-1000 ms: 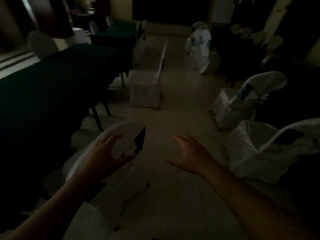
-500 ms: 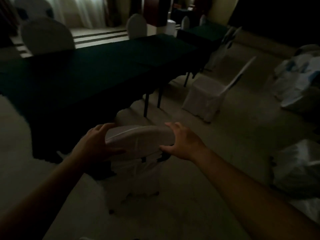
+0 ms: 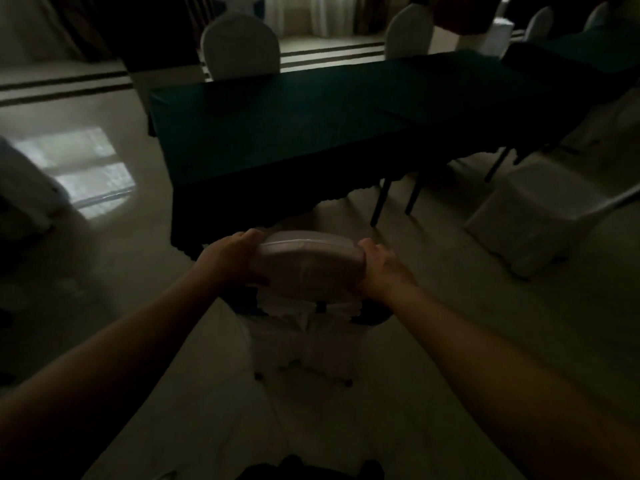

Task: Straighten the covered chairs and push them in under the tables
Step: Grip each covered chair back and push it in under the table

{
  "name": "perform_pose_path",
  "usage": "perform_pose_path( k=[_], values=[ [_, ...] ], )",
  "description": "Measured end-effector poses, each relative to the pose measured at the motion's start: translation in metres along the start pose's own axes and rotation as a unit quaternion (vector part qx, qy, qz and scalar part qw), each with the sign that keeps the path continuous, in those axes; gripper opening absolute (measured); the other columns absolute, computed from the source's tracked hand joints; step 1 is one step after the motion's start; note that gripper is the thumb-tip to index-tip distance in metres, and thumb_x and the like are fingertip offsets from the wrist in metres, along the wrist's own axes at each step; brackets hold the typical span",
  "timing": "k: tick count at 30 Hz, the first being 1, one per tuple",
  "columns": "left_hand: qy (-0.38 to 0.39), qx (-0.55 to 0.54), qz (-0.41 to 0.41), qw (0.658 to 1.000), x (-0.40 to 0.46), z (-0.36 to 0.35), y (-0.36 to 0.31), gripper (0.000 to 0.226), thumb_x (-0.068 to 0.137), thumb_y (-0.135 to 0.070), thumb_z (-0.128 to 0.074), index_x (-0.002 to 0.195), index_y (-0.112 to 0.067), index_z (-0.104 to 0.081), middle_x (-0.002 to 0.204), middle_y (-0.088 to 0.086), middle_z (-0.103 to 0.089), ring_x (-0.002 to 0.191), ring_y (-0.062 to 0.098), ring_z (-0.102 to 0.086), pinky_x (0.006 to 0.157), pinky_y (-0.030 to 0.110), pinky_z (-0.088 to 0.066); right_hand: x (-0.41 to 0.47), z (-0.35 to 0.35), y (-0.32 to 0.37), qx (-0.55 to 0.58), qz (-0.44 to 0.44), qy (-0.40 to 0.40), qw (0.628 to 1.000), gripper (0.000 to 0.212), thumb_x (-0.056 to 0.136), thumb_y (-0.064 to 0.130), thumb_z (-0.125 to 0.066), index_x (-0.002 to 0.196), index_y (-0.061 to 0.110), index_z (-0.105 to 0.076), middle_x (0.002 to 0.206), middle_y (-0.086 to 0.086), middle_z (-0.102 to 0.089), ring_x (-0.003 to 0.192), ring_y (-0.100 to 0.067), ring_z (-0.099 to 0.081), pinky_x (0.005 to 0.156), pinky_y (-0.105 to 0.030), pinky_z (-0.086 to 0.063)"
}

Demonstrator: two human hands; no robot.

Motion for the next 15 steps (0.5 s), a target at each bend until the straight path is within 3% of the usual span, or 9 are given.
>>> perform_pose_path(
  k=[3,7,11,15],
  values=[
    [0.018,0.044,0.02,0.999,0.002,-0.004,-0.007,0.075,0.05,-0.062,-0.081,0.111,-0.028,-0.055,0.106,0.002,-0.064,0.095,0.024,-0.063,0.076,0.04,-0.053,0.007,-0.01,-0.011,0.016,0.014,-0.006,1.0,0.073,0.07,0.047,-0.073,0.125,0.018,-0.035,0.114,-0.013,-0.056,0.099,-0.036,-0.054,0.075,-0.041,-0.046],
    [-0.004,0.03,0.041,0.999,0.007,-0.006,-0.015,0.064,0.056,-0.055,-0.083,0.108,-0.025,-0.062,0.105,0.003,-0.066,0.095,0.026,-0.063,0.076,0.041,-0.053,0.01,-0.014,-0.025,0.016,0.03,-0.055,0.998,0.074,0.071,0.052,-0.073,0.124,0.019,-0.033,0.106,-0.011,-0.058,0.081,-0.033,-0.058,0.061,-0.037,-0.044],
    [-0.032,0.076,0.028,0.996,0.013,-0.007,-0.011,0.058,0.056,-0.061,-0.082,0.1,-0.026,-0.065,0.095,0.004,-0.07,0.087,0.027,-0.067,0.067,0.036,-0.05,0.019,-0.016,-0.028,-0.028,0.068,-0.036,0.997,0.064,0.074,0.057,-0.069,0.121,0.019,-0.048,0.101,-0.012,-0.065,0.083,-0.033,-0.063,0.064,-0.036,-0.049],
    [-0.066,0.099,0.003,0.993,0.024,-0.002,0.005,0.053,0.054,-0.067,-0.078,0.09,-0.03,-0.067,0.081,0.001,-0.071,0.074,0.025,-0.069,0.059,0.032,-0.047,0.04,-0.009,-0.017,-0.063,0.108,-0.021,0.992,0.061,0.073,0.058,-0.07,0.119,0.023,-0.052,0.098,-0.012,-0.067,0.084,-0.035,-0.064,0.064,-0.037,-0.049]
  ],
)
Point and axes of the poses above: each hand's wrist, its own x-axis towards the middle knuckle, its own z-axis out of the back of the hand, y = z × x, the point moved 3 cm from there along x, towards the middle knuckle
